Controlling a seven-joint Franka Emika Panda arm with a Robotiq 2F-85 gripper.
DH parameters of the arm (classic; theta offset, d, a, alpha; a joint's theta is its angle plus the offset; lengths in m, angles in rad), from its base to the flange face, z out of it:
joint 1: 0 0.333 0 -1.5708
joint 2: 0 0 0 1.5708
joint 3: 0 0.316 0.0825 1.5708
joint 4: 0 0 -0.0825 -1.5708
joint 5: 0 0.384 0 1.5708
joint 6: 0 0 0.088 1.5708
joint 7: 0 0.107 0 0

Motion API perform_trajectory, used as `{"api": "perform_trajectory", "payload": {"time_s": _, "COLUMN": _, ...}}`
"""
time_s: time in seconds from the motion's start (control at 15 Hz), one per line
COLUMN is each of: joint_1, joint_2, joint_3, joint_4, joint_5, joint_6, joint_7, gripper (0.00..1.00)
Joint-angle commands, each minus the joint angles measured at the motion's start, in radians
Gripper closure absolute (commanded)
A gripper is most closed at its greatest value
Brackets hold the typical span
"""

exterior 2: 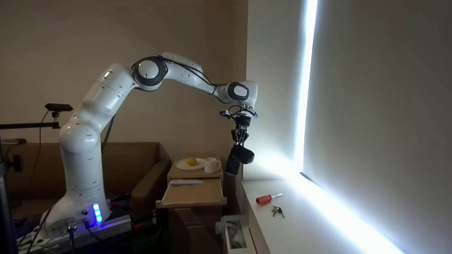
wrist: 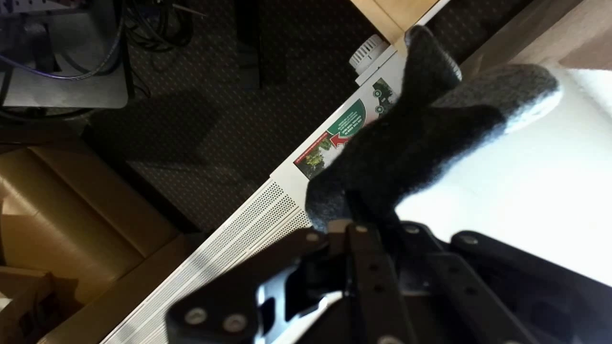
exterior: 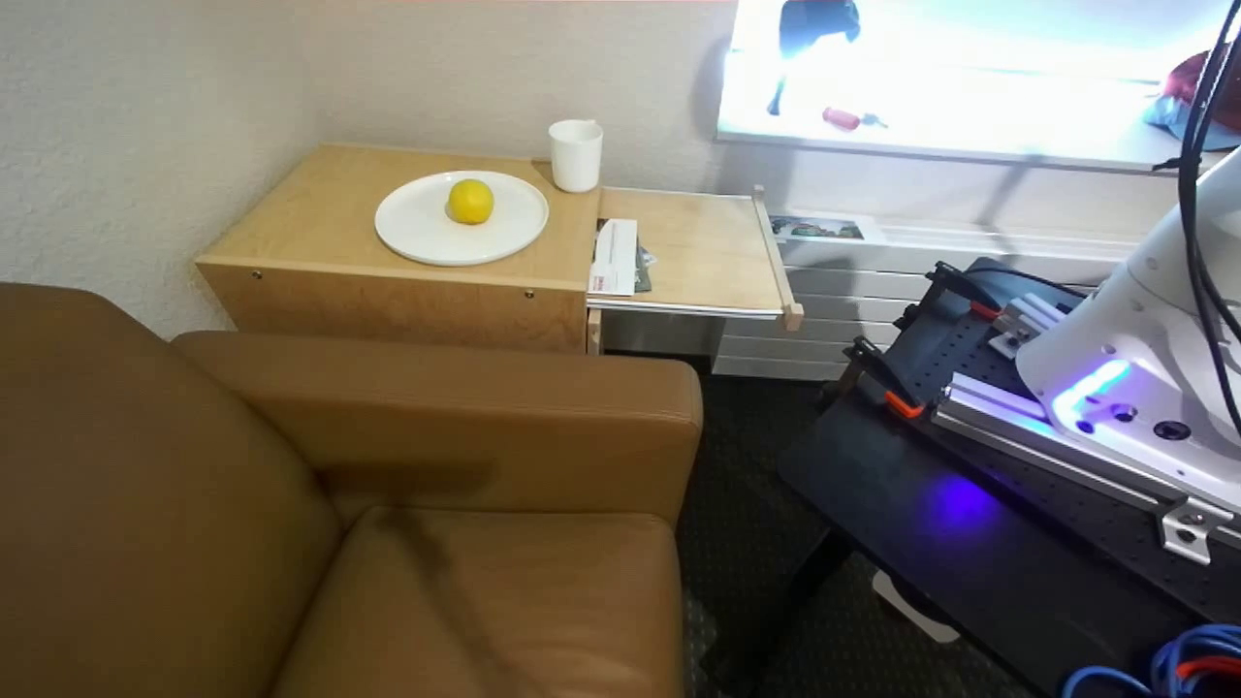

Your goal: Put the sock on the sliding tray

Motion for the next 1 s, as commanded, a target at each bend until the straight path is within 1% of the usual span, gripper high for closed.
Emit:
{"api": "perform_trajectory", "payload": {"time_s": 0.0, "joint_1": 0.015, "joint_2": -0.006, "joint_3": -0.019, "joint_4": -0.008, "joint_5": 0.010, "joint_6": -0.002, "joint_7": -0.009, "gripper": 0.94}}
{"api": "perform_trajectory", "payload": {"time_s": 0.07, "joint_1": 0.015, "joint_2": -0.015, "joint_3": -0.019, "joint_4": -0.017, "joint_5": 0.010, "joint_6": 0.000, "joint_7": -0.012, "gripper": 0.94}}
{"api": "perform_trajectory", "payload": {"time_s": 0.13, "joint_1": 0.013, "joint_2": -0.020, "joint_3": -0.020, "joint_4": -0.025, "joint_5": 0.010, "joint_6": 0.002, "joint_7": -0.016, "gripper": 0.99}}
{"api": "perform_trajectory", "payload": {"time_s": 0.2, "joint_1": 0.038, "joint_2": -0.024, "joint_3": -0.012, "joint_4": -0.071, "joint_5": -0.020, "joint_6": 0.000, "joint_7": -0.041, "gripper": 0.99}}
{"api": "perform_trajectory", "payload": {"time_s": 0.27, "joint_1": 0.051, "joint_2": -0.040, "joint_3": 0.003, "joint_4": -0.110, "joint_5": -0.023, "joint_6": -0.009, "joint_7": -0.083, "gripper": 0.99}}
{"api": "perform_trajectory", "payload": {"time_s": 0.47, "joint_1": 0.114, "joint_2": -0.108, "joint_3": 0.034, "joint_4": -0.264, "joint_5": -0.008, "joint_6": 0.010, "joint_7": -0.147, "gripper": 0.99}}
{"api": "perform_trajectory", "payload": {"time_s": 0.8, "joint_1": 0.209, "joint_2": -0.170, "joint_3": 0.073, "joint_4": -0.400, "joint_5": -0.024, "joint_6": -0.051, "joint_7": -0.269, "gripper": 0.99}}
{"api": "perform_trajectory", "payload": {"time_s": 0.93, "joint_1": 0.243, "joint_2": -0.160, "joint_3": 0.088, "joint_4": -0.409, "joint_5": -0.043, "joint_6": -0.079, "joint_7": -0.317, "gripper": 0.99}}
